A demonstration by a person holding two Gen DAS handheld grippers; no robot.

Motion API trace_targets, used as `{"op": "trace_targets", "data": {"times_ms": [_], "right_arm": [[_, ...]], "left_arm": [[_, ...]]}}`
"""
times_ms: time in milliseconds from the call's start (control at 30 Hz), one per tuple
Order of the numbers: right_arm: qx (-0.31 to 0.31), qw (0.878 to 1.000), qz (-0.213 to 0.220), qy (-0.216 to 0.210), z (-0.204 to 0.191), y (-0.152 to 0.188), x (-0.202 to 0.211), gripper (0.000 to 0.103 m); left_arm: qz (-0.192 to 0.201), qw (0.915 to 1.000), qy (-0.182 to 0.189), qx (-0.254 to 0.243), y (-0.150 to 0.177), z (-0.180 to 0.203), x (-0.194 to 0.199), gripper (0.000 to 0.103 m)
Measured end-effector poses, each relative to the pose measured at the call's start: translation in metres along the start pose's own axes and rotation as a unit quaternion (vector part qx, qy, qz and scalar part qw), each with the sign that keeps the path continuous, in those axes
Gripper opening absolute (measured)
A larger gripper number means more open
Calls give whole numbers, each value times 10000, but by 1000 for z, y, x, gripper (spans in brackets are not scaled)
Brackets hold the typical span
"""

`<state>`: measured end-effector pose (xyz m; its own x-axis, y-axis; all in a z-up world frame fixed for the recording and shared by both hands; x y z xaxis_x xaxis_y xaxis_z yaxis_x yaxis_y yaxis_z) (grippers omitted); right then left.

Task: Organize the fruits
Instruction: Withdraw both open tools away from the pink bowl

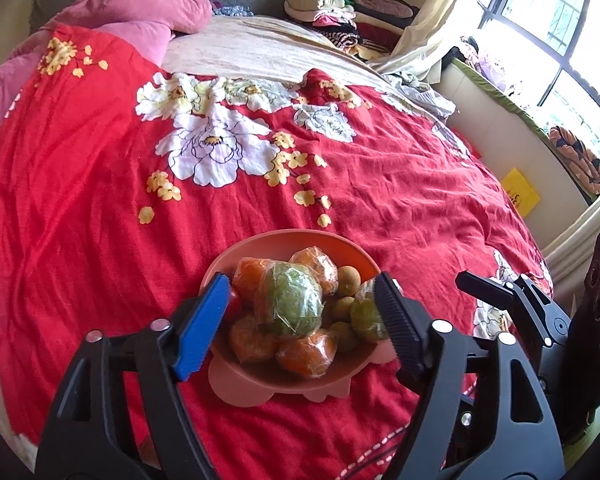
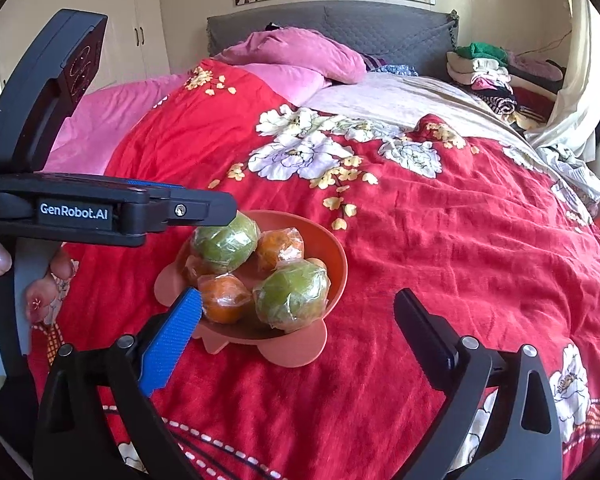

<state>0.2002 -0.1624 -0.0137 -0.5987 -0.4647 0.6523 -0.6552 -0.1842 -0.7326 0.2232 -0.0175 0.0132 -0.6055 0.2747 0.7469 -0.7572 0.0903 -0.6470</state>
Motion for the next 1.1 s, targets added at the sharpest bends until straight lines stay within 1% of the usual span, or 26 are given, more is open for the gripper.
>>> {"op": "trace_targets", "data": {"times_ms": [100,167,233,367,433,867,1100], "right_arm": [[1,10000,52,19,-2,0,7,98],[19,10000,92,29,-4,-1,12,98],[38,9999,122,61,-5,-2,15,98],[43,9997,225,102,-7,-4,26,98],[42,9996,271,118,-8,-4,32,98],[-145,9984,508,225,-8,-4,58,98],[-188,9975,618,286,-7,-2,72,98]], "left_arm": [[73,10000,-41,-16,-1,3,9,74],[121,9999,-75,-25,-1,5,15,79],[182,9998,-89,-18,-2,6,22,81],[281,9995,-133,-7,-2,8,33,91],[328,9993,-170,-8,-1,9,40,93],[563,9974,-413,181,12,6,71,93],[633,9964,-525,188,22,7,83,93]]}}
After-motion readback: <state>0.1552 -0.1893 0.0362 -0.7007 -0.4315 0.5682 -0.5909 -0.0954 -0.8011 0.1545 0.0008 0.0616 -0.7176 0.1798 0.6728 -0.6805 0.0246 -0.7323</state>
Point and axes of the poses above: each gripper's, at about its wrist camera, not at the fingertips, and x roughly against the way its jaws point, z to its right, y to its underside, the point moved 3 cm from there along -x, roughly the way its jaws point, and after that the axes turned 9 degrees about -x, right-handed, at the moved point
